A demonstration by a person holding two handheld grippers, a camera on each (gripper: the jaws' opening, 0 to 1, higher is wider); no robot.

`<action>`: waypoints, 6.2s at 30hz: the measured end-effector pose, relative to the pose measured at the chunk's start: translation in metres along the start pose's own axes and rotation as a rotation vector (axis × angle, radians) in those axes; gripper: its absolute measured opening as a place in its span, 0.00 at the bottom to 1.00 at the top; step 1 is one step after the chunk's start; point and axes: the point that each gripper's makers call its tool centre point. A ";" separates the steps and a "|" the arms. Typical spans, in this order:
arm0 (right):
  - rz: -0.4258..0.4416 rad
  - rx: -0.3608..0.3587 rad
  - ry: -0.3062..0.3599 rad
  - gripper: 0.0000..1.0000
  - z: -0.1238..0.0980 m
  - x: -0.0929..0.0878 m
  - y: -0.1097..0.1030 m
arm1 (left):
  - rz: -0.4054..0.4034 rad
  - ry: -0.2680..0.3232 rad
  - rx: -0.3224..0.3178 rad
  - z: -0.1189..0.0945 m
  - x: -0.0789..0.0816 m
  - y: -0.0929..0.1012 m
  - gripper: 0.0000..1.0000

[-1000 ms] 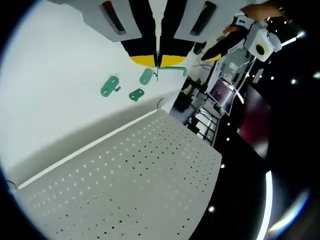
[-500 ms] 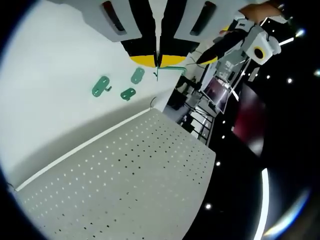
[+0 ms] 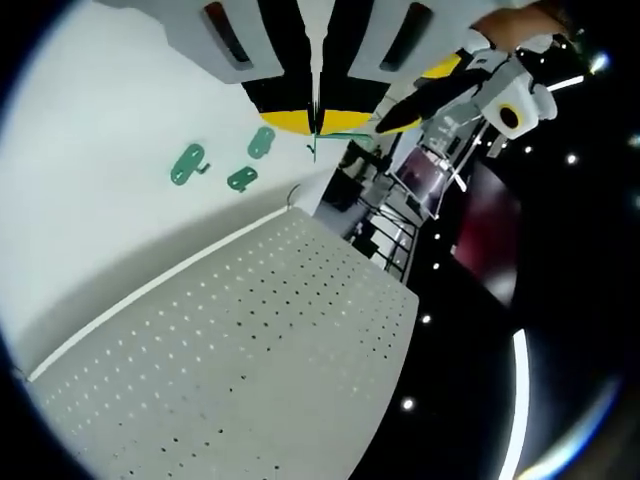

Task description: Insert the hook assembly into the mounting plate slot until the hook locks in place.

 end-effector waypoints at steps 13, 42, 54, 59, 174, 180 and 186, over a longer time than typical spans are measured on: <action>-0.013 0.027 0.026 0.00 0.000 0.003 -0.010 | -0.156 0.046 -0.016 0.011 0.012 0.003 0.43; -0.033 0.064 0.010 0.00 0.002 -0.005 -0.022 | -0.253 0.046 0.007 0.019 0.013 0.000 0.19; -0.046 0.078 0.003 0.00 0.003 -0.010 -0.027 | -0.244 0.052 0.018 0.016 0.014 -0.003 0.11; -0.048 0.081 -0.003 0.00 0.003 -0.011 -0.027 | -0.241 0.052 0.024 0.015 0.014 -0.005 0.08; -0.326 0.071 -0.019 0.00 0.000 -0.009 -0.039 | 0.070 -0.092 0.026 0.013 -0.006 0.010 0.05; -0.350 0.070 -0.019 0.00 -0.001 -0.009 -0.039 | 0.069 -0.094 0.023 0.013 -0.006 0.011 0.04; -0.375 0.071 -0.022 0.00 -0.001 -0.010 -0.040 | 0.070 -0.098 0.025 0.012 -0.008 0.010 0.04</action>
Point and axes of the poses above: the point that each gripper's makers call its tool centre point, and the gripper's own axes: z roughly forward along the fingers, y roughly to its right, x roughly out of its top, and after that the axes turned 2 degrees about -x, right-handed
